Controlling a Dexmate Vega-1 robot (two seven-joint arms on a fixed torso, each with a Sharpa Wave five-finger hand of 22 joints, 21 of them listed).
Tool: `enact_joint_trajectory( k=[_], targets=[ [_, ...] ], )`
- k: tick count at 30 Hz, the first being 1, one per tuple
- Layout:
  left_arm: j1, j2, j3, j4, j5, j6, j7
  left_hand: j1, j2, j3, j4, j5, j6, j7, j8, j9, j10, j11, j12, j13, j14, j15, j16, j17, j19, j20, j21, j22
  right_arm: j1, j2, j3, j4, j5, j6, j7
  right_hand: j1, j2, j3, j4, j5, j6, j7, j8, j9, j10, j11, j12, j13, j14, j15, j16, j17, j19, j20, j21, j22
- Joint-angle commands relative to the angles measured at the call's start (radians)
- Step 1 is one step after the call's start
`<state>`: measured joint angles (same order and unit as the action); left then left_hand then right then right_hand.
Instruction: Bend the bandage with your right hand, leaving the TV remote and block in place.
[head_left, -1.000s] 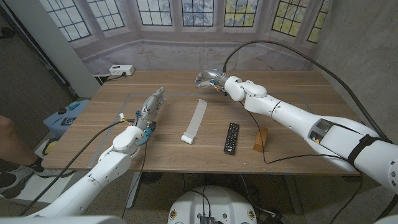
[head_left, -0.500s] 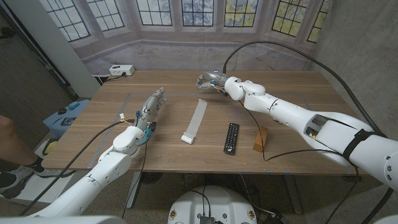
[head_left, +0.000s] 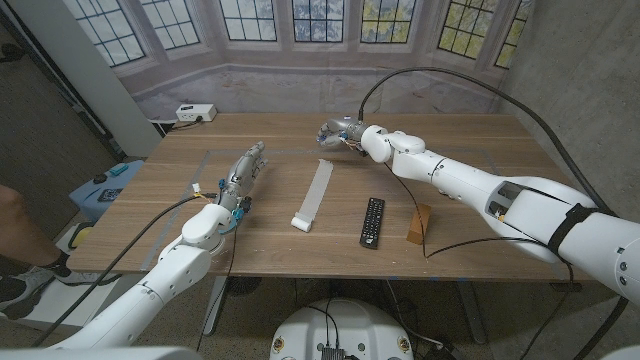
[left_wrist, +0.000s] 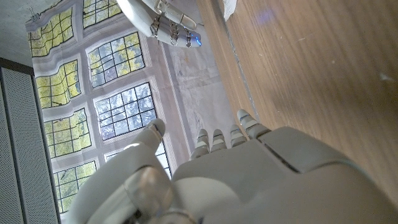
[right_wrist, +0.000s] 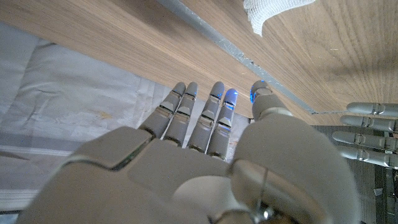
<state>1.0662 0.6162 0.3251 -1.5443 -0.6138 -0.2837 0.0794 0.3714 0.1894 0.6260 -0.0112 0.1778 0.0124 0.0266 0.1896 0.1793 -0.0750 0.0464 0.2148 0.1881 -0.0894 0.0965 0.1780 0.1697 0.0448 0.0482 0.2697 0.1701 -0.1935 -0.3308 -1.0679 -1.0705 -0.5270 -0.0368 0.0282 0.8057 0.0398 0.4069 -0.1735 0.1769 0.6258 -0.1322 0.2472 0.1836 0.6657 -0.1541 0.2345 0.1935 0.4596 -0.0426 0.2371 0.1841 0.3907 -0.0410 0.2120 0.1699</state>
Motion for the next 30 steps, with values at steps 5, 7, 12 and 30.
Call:
enact_joint_trajectory(
  k=[5,7,12,30],
  targets=[
    [0.005,-0.002,0.0,0.003,-0.003,-0.005,-0.003,0.009,-0.003,-0.002,0.002,0.0,-0.005,0.0,-0.004,0.001,0.002,-0.004,0.0,0.005,0.001,0.006,0.004,0.002,0.007,0.003,-0.003,0.003,0.002,0.016,-0.033,0.013,-0.022,-0.037,-0.012,0.018,0.003,-0.003,-0.001,-0.002,0.008,-0.006,0.001,0.006,0.013,-0.008,-0.003,0.002,0.002,-0.15,0.002,0.002,0.012,-0.081,0.001,0.005],
    [0.004,-0.003,0.001,0.005,-0.003,-0.006,-0.005,0.01,-0.003,-0.002,0.003,0.0,-0.004,0.0,-0.004,0.001,0.002,-0.004,0.0,0.005,0.001,0.008,0.004,0.002,0.007,0.004,-0.004,0.004,0.0,0.017,-0.035,0.016,-0.023,-0.037,-0.019,0.021,0.004,-0.003,-0.001,-0.002,0.011,-0.007,0.001,0.006,0.016,-0.007,-0.003,0.002,0.002,-0.151,0.001,0.002,0.012,-0.081,0.001,0.005],
    [0.003,-0.002,0.001,0.008,-0.006,-0.005,-0.009,0.01,-0.003,-0.002,0.003,0.0,-0.005,0.0,-0.004,0.001,0.003,-0.003,0.0,0.005,0.002,0.007,0.005,0.002,0.009,0.003,-0.006,0.004,-0.002,0.023,-0.045,0.034,-0.032,-0.029,-0.041,0.031,0.004,-0.004,-0.001,-0.001,0.027,-0.011,0.003,0.006,0.028,-0.014,-0.003,0.003,0.006,-0.151,0.001,0.003,0.014,-0.081,0.0,0.005],
    [0.001,-0.004,0.004,0.015,-0.006,-0.009,-0.015,0.012,-0.002,-0.004,0.004,0.0,-0.005,0.001,-0.005,0.001,0.002,-0.005,-0.001,0.005,0.002,0.008,0.005,0.003,0.011,0.004,-0.012,0.004,-0.017,0.029,-0.059,0.03,-0.044,-0.062,-0.059,0.057,0.002,-0.011,-0.001,-0.001,0.058,-0.015,0.003,0.006,0.062,-0.018,-0.003,0.003,0.024,-0.157,0.004,0.004,0.023,-0.078,-0.001,0.005]
  ],
)
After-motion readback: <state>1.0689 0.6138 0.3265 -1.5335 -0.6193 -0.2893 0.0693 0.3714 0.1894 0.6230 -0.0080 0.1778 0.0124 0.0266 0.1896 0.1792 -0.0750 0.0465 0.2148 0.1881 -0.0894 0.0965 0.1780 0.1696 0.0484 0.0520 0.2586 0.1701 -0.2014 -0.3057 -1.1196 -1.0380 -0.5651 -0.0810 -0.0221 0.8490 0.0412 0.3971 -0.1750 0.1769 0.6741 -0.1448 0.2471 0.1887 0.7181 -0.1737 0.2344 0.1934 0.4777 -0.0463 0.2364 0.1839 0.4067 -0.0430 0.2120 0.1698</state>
